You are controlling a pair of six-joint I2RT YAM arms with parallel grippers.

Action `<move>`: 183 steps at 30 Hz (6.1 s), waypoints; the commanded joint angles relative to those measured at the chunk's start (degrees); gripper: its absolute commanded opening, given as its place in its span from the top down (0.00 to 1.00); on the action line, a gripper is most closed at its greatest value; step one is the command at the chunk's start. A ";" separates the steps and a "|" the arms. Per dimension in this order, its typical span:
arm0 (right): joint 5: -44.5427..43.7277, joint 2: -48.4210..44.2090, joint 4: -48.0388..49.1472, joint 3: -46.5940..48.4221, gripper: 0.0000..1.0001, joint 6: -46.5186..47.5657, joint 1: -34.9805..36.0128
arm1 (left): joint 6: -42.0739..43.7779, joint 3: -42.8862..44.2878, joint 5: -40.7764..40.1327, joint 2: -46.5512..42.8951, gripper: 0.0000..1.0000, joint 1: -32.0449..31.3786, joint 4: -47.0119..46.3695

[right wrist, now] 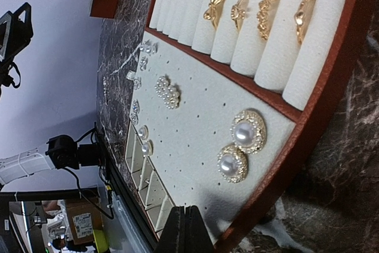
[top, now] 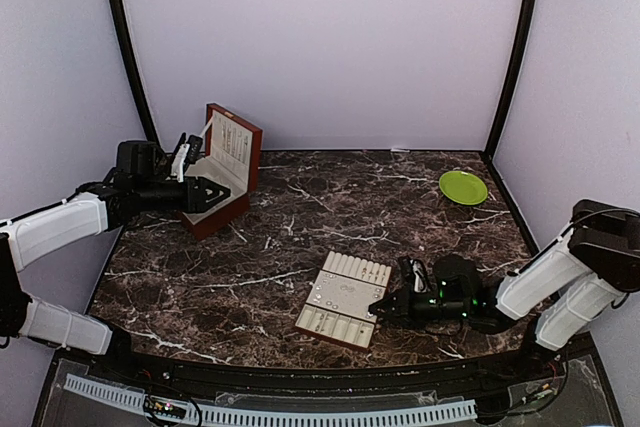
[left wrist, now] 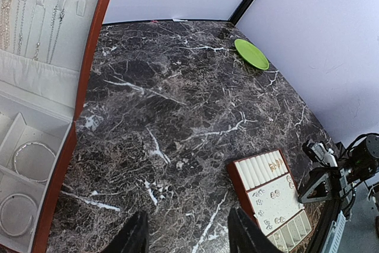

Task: Organize the mixed jewelry

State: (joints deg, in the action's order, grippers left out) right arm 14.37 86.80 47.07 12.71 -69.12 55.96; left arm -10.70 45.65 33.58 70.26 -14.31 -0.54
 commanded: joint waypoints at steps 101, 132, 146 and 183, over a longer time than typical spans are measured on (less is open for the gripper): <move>-4.56 15.44 -72.80 48.29 0.86 57.58 -35.15 | 2.52 -0.03 -4.69 1.90 0.51 0.42 -0.17; -8.15 15.06 -74.29 48.73 0.92 57.60 -32.50 | 2.18 0.05 -3.87 2.60 0.51 0.42 -0.45; -8.17 15.14 -73.96 48.40 0.96 56.90 -32.40 | 2.15 0.14 -3.62 2.66 0.51 0.42 -0.51; 6.30 2.58 -69.31 42.39 1.00 48.22 -32.67 | 1.75 -0.21 -3.38 1.21 0.51 0.42 -1.09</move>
State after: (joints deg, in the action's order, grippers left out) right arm 15.77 92.79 -25.06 57.82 -17.85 23.24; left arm -8.62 44.64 29.17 73.06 -14.31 -1.19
